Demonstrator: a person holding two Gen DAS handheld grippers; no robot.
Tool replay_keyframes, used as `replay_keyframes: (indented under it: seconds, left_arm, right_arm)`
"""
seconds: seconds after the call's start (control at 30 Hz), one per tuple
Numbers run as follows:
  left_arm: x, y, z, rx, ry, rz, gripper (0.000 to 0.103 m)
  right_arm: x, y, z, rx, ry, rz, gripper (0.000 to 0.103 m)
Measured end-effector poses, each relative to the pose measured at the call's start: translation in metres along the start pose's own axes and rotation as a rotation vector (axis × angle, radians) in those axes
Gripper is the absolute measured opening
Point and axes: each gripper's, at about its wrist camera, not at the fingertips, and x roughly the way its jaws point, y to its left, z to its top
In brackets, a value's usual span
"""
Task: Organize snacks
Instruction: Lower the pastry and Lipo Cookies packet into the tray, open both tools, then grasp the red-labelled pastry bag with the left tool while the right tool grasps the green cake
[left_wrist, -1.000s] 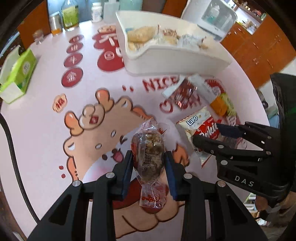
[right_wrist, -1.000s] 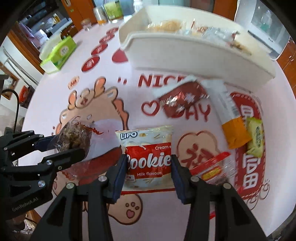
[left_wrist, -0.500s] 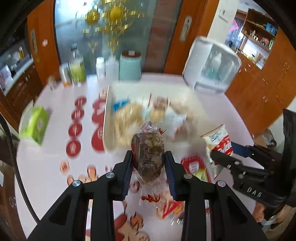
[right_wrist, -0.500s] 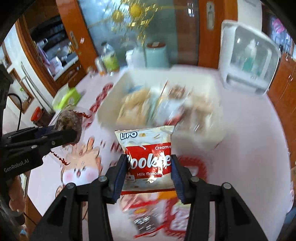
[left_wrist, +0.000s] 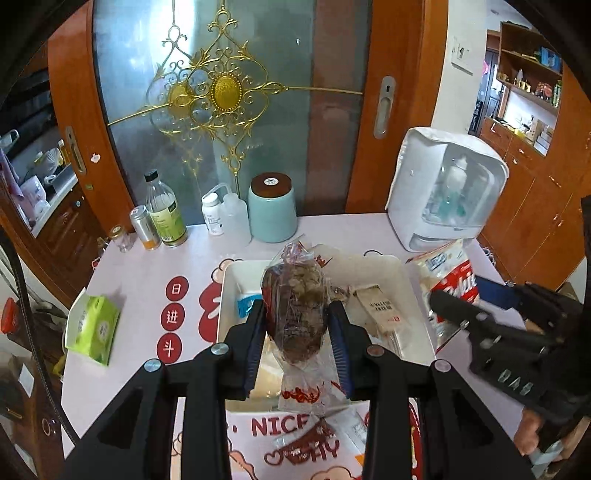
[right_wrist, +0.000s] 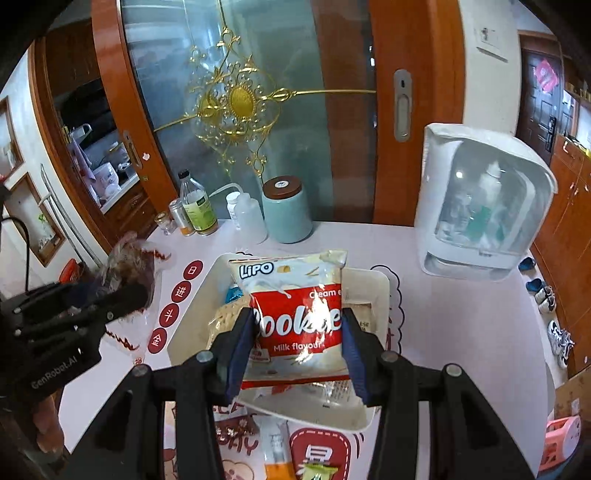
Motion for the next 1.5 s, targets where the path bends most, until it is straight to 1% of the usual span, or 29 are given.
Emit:
replay_keyframes:
  seconds: [0.1,0.23,0.27,0.3,0.33,0.37,0.43,0.5,0.57,0.77,0.93,1.23,1.37,1.5]
  left_arm:
    - [0.016,-0.001,-0.001,0.007,0.017,0.017,0.033]
    - [0.040,-0.002,-0.009,0.005,0.058,0.031,0.035]
    - [0.046,-0.003,-0.012,0.009,0.065,0.037,0.049]
    - [0.050,-0.005,-0.014,0.016,0.076,0.041,0.078]
    - [0.054,-0.006,-0.016,0.022,0.085,0.042,0.091]
    - [0.057,-0.008,-0.019,0.032,0.085,0.045,0.099]
    - [0.059,-0.011,-0.024,0.053,0.085,0.058,0.099]
    - [0.062,-0.013,-0.028,0.064,0.103,0.069,0.099]
    - [0.063,-0.013,-0.030,0.066,0.114,0.067,0.099]
    - [0.054,-0.018,-0.036,0.079,0.113,0.057,0.099]
    - [0.039,-0.022,-0.041,0.082,0.106,0.036,0.099]
    - [-0.004,-0.028,-0.060,0.085,0.077,-0.030,0.099]
    - [-0.027,-0.030,-0.070,0.077,0.049,-0.063,0.099]
    - [-0.044,-0.031,-0.084,0.066,0.027,-0.105,0.099]
  right_arm:
    - [0.018,0.000,-0.004,-0.014,0.010,-0.034,0.047]
    - [0.042,-0.009,-0.009,0.019,0.042,-0.056,0.047]
    - [0.047,-0.014,-0.010,0.036,0.051,-0.055,0.047]
    - [0.052,-0.018,-0.011,0.055,0.057,-0.052,0.047]
    - [0.055,-0.021,-0.012,0.069,0.065,-0.047,0.048]
    - [0.060,-0.025,-0.014,0.087,0.081,-0.045,0.049]
    - [0.067,-0.031,-0.017,0.114,0.115,-0.036,0.054]
    - [0.068,-0.034,-0.020,0.126,0.118,-0.029,0.061]
    - [0.066,-0.033,-0.023,0.126,0.114,-0.023,0.065]
    - [0.056,-0.029,-0.028,0.122,0.098,-0.010,0.066]
    - [0.048,-0.028,-0.034,0.132,0.112,-0.012,0.066]
    - [0.015,-0.028,-0.057,0.151,0.100,-0.031,0.066]
    - [-0.004,-0.028,-0.070,0.164,0.097,-0.032,0.066]
    - [-0.024,-0.026,-0.087,0.154,0.088,-0.056,0.066]
